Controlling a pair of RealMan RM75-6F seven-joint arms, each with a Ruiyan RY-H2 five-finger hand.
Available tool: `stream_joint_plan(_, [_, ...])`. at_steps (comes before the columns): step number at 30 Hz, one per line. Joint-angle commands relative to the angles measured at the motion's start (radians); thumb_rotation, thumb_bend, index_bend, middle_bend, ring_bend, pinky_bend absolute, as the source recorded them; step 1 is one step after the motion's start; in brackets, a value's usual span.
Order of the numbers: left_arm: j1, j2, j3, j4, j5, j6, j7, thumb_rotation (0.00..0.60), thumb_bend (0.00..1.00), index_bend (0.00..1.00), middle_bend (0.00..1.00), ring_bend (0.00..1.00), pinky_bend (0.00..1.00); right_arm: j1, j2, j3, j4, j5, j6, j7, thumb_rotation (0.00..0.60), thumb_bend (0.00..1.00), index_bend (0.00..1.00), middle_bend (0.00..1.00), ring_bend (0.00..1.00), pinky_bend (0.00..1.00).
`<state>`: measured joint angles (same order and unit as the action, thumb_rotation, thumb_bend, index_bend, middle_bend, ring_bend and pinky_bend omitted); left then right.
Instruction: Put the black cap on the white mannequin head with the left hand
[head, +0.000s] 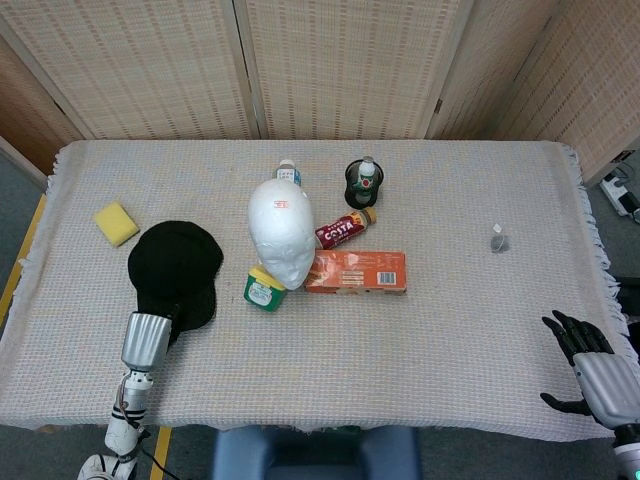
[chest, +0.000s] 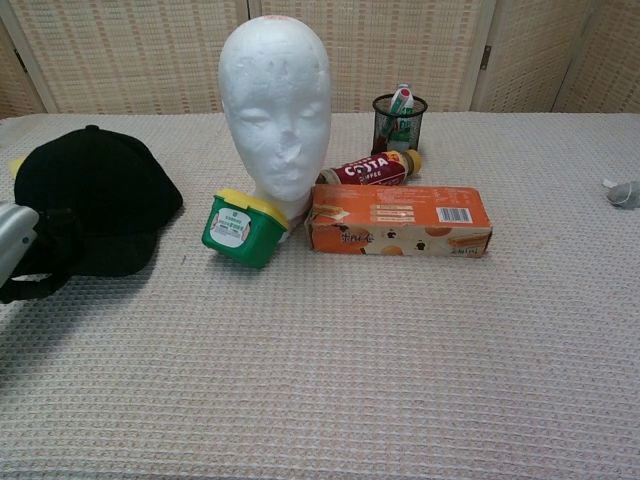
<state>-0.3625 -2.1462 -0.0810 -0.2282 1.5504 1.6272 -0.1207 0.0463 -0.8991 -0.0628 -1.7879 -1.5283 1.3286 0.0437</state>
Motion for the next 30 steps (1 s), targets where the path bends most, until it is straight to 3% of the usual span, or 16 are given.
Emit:
stream_joint_plan(1, [-0.016, 0.012, -0.014, -0.006, -0.012, 0.017, -0.007, 0.6, 0.52, 0.64, 1.0, 0.99, 0.97, 0.0, 0.002, -0.002, -0.002, -0.003, -0.001, -0.001, 0.6, 0.07, 0.0, 0.0, 0.0, 0.0])
stream_joint_plan(11, [-0.124, 0.104, -0.115, -0.101, -0.07, 0.152, -0.006, 0.6, 0.55, 0.65, 1.0, 0.99, 0.97, 0.005, 0.011, -0.009, -0.01, -0.008, -0.013, 0.004, 0.6, 0.07, 0.0, 0.0, 0.0, 0.0])
stream_joint_plan(18, [-0.164, 0.164, -0.144, -0.172, -0.079, 0.18, 0.035, 0.6, 0.58, 0.64, 1.0, 0.99, 0.97, 0.005, 0.018, -0.012, -0.011, -0.012, -0.013, 0.012, 0.6, 0.07, 0.0, 0.0, 0.0, 0.0])
stream_joint_plan(20, [-0.234, 0.219, -0.186, -0.217, -0.081, 0.206, 0.067, 0.6, 0.59, 0.64, 1.0, 0.99, 0.97, 0.005, 0.02, -0.012, -0.012, -0.01, -0.013, 0.013, 0.6, 0.07, 0.0, 0.0, 0.0, 0.0])
stream_joint_plan(30, [-0.395, 0.374, -0.256, -0.445, -0.071, 0.156, 0.254, 0.6, 0.6, 0.64, 1.0, 0.99, 0.97, 0.006, 0.025, -0.007, -0.016, 0.012, -0.019, 0.011, 0.6, 0.07, 0.0, 0.0, 0.0, 0.0])
